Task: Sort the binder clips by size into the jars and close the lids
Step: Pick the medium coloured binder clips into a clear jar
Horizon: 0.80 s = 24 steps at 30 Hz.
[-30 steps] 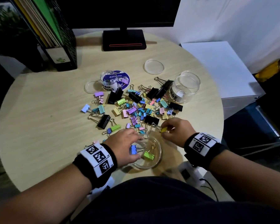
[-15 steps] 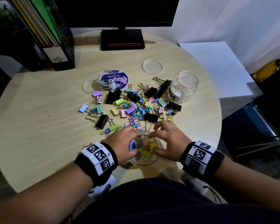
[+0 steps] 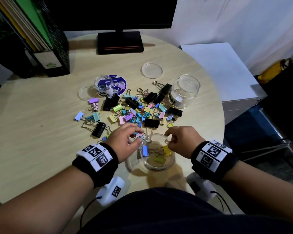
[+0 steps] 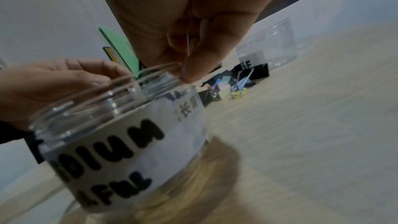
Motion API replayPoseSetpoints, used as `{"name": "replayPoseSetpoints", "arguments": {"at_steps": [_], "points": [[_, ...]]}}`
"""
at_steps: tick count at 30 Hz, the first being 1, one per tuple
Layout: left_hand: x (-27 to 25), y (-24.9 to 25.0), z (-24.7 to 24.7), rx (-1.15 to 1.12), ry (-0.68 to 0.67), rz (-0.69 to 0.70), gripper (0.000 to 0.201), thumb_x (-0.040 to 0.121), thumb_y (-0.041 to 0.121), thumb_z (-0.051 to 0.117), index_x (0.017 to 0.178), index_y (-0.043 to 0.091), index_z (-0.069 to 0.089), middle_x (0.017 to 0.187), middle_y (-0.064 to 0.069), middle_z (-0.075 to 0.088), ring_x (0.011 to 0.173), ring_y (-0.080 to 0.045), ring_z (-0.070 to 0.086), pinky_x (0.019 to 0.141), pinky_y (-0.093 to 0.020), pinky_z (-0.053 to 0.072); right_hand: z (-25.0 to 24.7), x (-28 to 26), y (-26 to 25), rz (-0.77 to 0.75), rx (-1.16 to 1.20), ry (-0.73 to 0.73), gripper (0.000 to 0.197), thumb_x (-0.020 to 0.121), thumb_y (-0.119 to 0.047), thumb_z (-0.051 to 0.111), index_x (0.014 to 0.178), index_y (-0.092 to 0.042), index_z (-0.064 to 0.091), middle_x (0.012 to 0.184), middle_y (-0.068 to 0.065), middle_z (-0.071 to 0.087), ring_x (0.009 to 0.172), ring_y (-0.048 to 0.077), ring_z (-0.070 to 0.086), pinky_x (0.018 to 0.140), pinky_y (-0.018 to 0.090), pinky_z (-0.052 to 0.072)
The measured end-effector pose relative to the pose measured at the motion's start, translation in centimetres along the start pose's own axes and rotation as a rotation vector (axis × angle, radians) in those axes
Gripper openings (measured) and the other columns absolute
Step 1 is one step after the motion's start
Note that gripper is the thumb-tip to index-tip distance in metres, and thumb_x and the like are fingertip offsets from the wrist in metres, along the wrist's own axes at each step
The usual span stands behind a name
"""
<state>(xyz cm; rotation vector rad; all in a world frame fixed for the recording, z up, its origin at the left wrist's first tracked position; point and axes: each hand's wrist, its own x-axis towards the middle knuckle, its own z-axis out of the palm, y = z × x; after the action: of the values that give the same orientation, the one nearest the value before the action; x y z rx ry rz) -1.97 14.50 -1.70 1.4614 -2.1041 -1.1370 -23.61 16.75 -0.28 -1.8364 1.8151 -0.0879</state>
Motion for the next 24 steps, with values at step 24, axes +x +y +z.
{"name": "replayPoseSetpoints", "arguments": {"at_steps": [24], "points": [[6.6,-0.8,-0.4,0.601,-0.124,-0.214,0.043,0.084,0.038,0.064,0.123,0.026,0.054,0.121,0.003,0.054,0.113,-0.017,0.049,0.097,-0.031,0.042,-0.7,8.4,3.9,-0.177,-0.412,-0.004,0.046,0.084,-0.049,0.052,0.129,-0.041,0.046,0.133,-0.007,0.047,0.119,0.026,0.036,0.094,0.039,0.040]]}}
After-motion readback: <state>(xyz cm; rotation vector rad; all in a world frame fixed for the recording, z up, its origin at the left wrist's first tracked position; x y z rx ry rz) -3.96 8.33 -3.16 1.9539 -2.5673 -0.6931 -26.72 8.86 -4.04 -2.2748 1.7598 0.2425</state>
